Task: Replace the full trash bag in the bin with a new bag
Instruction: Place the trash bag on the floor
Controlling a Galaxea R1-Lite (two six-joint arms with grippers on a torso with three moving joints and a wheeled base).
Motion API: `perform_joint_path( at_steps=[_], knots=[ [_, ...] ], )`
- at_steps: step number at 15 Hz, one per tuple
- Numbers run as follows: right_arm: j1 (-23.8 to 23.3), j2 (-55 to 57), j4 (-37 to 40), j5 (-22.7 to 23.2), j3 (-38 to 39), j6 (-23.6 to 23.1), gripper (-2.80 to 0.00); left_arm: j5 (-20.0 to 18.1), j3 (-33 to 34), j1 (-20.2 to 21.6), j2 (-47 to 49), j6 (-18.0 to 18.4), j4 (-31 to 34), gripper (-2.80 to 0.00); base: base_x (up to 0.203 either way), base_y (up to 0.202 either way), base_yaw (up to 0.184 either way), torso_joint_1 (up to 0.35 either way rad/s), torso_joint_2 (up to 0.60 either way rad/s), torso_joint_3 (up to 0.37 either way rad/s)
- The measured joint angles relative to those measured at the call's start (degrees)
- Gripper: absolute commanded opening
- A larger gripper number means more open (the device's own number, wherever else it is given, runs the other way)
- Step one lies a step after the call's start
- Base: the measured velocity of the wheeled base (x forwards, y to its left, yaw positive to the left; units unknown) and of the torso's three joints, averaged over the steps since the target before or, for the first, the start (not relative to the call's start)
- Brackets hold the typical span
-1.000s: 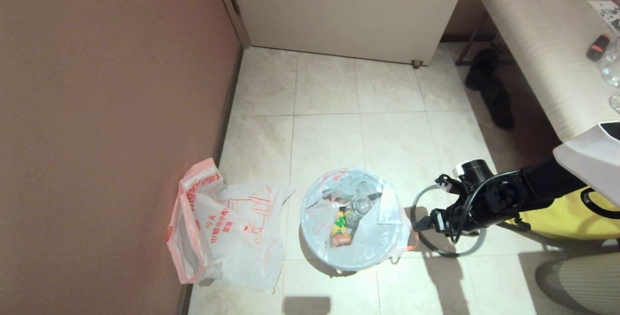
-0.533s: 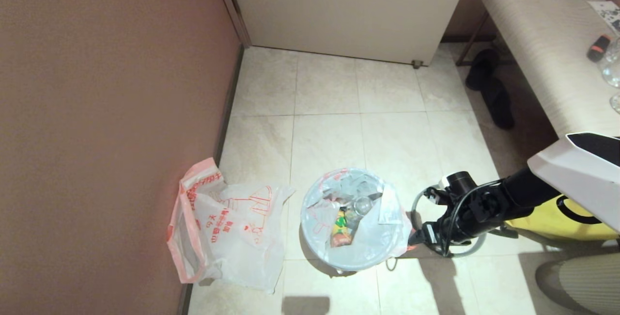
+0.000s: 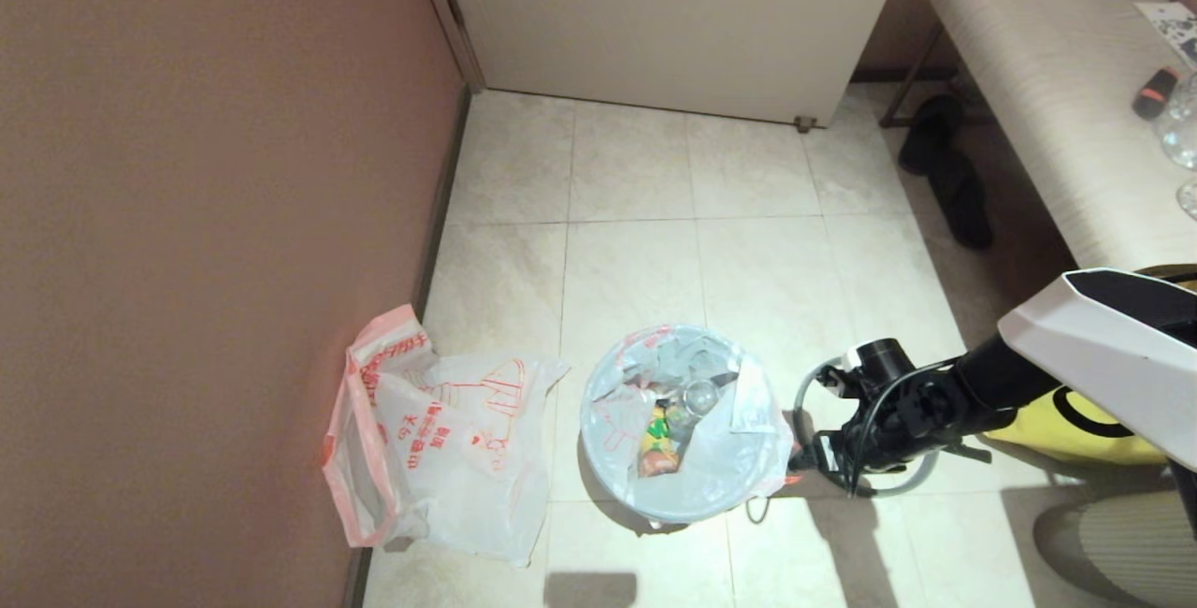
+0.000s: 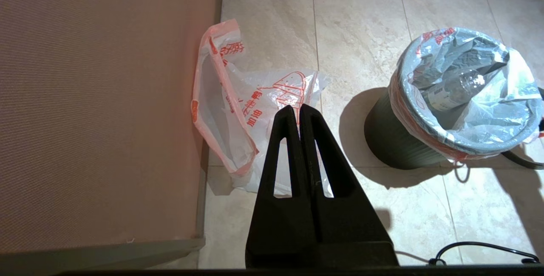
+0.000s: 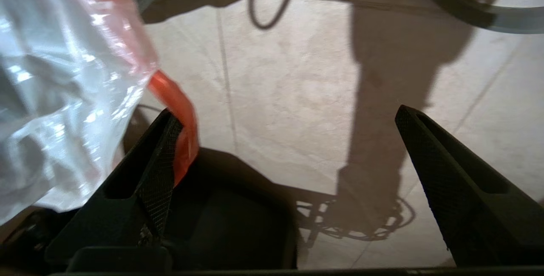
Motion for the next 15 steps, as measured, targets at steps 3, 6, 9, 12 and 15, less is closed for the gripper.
perform_joint_path(
  at_steps=[3, 6, 9, 12, 15],
  knots=[
    [2.0, 2.6, -2.4, -7.2, -0.5, -0.1, 0.00, 0.0, 0.0, 0.0, 0.0, 0.0, 0.0, -2.80, 0.000, 0.000, 0.000, 0.000, 0.00, 0.000],
    [3.7, 5.1, -4.0, -10.8, -0.7, -0.1, 0.00, 0.0, 0.0, 0.0, 0.0, 0.0, 0.0, -2.80, 0.000, 0.000, 0.000, 0.000, 0.00, 0.000],
    [5.5, 7.3, -4.4, -13.3, -1.7, -0.1, 0.00, 0.0, 0.0, 0.0, 0.0, 0.0, 0.0, -2.80, 0.000, 0.000, 0.000, 0.000, 0.00, 0.000],
    [5.7, 9.8, -6.6, -19.2, -3.8, 0.0, 0.00, 0.0, 0.0, 0.0, 0.0, 0.0, 0.0, -2.80, 0.000, 0.000, 0.000, 0.000, 0.00, 0.000],
    [5.6, 11.8, -7.2, -24.3, -6.2, 0.8, -2.80, 0.0, 0.0, 0.0, 0.0, 0.1, 0.0, -2.80, 0.000, 0.000, 0.000, 0.000, 0.00, 0.000]
  ],
)
